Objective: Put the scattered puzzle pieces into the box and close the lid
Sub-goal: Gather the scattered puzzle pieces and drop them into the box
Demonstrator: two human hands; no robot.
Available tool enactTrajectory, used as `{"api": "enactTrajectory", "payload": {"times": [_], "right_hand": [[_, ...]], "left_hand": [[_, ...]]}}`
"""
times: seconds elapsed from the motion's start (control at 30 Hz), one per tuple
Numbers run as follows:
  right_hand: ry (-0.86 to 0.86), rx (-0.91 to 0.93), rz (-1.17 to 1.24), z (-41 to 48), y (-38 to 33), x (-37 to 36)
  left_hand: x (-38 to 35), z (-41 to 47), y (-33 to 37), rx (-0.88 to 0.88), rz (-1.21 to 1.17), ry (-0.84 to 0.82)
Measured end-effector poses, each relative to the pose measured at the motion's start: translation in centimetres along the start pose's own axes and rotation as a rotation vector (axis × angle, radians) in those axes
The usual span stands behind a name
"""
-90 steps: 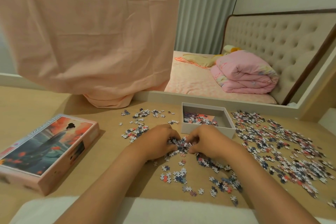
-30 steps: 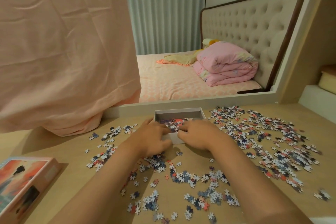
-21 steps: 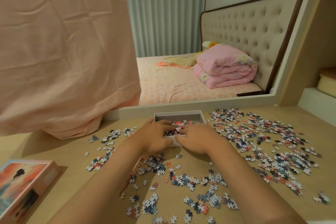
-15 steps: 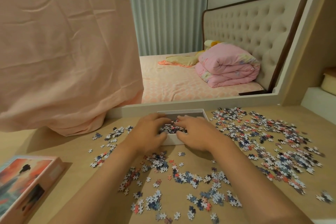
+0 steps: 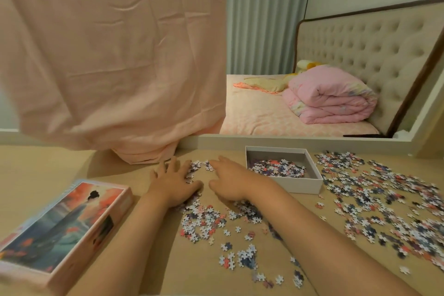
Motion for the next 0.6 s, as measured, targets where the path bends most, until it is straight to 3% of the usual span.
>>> {"api": "enactTrajectory", "payload": {"times": [0.27, 0.43, 0.6], "right_hand": [[-0.030, -0.234, -0.067, 5.8, 1.5, -1.5], [-0.042, -0.161, -0.100, 7.1, 0.7, -2.3], [-0.014, -0.028, -0.091, 5.6, -0.3, -2.2]], "left_hand": [[-0.7, 0.1, -0.3, -0.201, -0.101, 0.106], [0.1, 0.1, 0.6, -0.320, -0.264, 0.198], [-0.1, 1.3, 1.2, -0.306, -0.178, 0.057]]}}
Point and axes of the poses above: each hand's wrist, its own z-axis towards the middle knuckle, its own x-axis out of the back of the hand, y = z × x, the point moved 6 cm from there along z, towards the middle knuckle, and after that the axes turned 9 degrees about -y, right-handed, at the moved point
